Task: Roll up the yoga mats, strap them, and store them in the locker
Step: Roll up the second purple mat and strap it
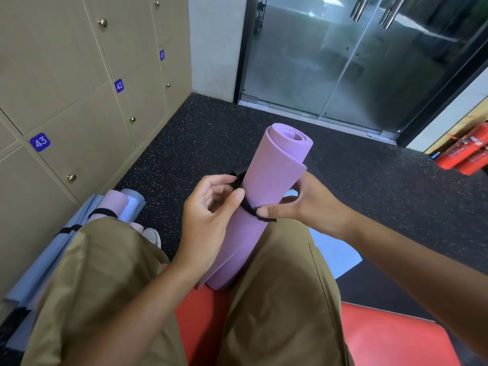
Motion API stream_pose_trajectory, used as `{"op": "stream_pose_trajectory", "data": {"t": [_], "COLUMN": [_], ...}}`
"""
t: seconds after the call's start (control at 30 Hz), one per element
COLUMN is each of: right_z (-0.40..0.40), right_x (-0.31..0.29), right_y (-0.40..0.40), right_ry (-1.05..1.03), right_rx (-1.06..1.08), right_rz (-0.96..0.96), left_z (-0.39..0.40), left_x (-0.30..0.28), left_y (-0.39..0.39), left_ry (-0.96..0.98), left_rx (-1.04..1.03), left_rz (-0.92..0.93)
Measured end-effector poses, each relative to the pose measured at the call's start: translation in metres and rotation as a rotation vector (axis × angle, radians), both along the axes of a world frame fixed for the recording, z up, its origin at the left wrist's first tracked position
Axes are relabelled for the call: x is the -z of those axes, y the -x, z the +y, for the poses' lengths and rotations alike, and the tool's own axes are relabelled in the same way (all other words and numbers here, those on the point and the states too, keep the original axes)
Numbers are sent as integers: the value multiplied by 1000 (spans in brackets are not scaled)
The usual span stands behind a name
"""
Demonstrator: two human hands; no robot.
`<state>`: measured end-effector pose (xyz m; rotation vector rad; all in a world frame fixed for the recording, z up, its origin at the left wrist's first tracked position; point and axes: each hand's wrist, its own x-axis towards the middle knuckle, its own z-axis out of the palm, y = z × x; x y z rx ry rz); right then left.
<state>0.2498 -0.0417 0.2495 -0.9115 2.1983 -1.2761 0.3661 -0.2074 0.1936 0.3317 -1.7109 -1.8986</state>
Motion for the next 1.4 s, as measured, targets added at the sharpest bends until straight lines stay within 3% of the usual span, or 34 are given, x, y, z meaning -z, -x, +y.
{"op": "stream_pose_trajectory", "data": {"t": [0.1,0.23,0.37,0.63,1.03,1.2,1.4], "right_z": [-1,-5,-14,-18,-37,-65,-104], "right_x": [0,-2,-6,-22,-11,6,43], "right_y": [1,4,4,26,61,73,91], "right_ry": [16,38,67,68,-41,-132,-270], "right_rx": [13,-11,-24,13,7,-68,-180], "right_rz": [-14,-22,-11,55,170,257,354], "left_z": [-6,-17,-18,-31,-141,-185,-250], "left_x": [2,18,23,17,-47,-53,-20], "left_y": [0,3,12,39,82,88,79], "left_ry": [101,404,354,332,596,760,865], "left_rx": [62,169,348,214,-42,-57,-64], "left_rz": [-4,-87,-154,-153,-145,-206,-444]}}
